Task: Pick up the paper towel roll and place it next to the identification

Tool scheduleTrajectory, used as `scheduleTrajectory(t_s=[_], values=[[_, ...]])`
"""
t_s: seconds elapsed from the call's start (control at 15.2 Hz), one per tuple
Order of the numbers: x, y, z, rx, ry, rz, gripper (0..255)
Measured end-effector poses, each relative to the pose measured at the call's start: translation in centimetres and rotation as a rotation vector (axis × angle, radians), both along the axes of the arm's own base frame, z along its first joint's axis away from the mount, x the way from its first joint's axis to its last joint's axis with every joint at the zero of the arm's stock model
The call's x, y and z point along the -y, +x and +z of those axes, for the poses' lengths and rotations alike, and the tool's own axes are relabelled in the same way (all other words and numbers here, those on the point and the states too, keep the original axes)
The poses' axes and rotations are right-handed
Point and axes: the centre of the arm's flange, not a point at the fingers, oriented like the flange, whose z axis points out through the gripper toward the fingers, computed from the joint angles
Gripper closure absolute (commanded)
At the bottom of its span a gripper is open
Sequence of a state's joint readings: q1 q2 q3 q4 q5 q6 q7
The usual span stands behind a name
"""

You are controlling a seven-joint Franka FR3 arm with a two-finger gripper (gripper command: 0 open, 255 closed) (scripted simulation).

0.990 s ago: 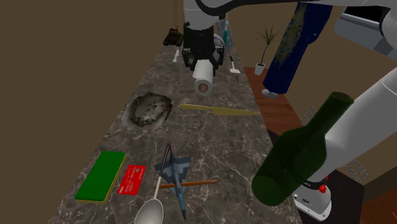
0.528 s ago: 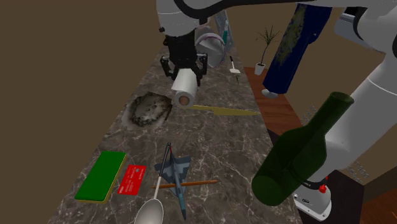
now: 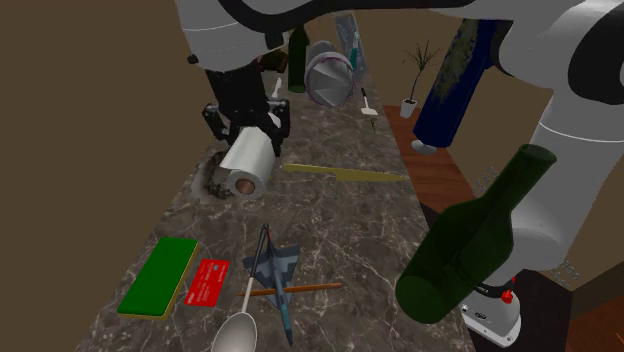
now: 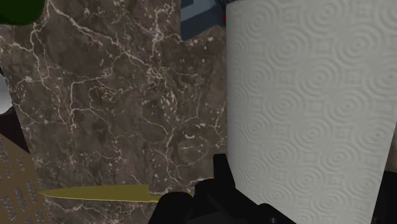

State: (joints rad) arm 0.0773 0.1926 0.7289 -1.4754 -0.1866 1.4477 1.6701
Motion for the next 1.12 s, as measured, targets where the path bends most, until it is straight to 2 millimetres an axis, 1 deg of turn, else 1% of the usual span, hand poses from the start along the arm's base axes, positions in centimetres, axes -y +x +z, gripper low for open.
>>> scheduleTrajectory(t_s=[0.07,0.33,1.12], values=[[-0.6,-0.1,-0.2,0.0,0.0,-0.001,255],[-1.1,-0.1,-2.1,0.0,0.0,-0.003,255],[-1.0,-0.1,-8.3,0.0,0.0,-0.003,255]])
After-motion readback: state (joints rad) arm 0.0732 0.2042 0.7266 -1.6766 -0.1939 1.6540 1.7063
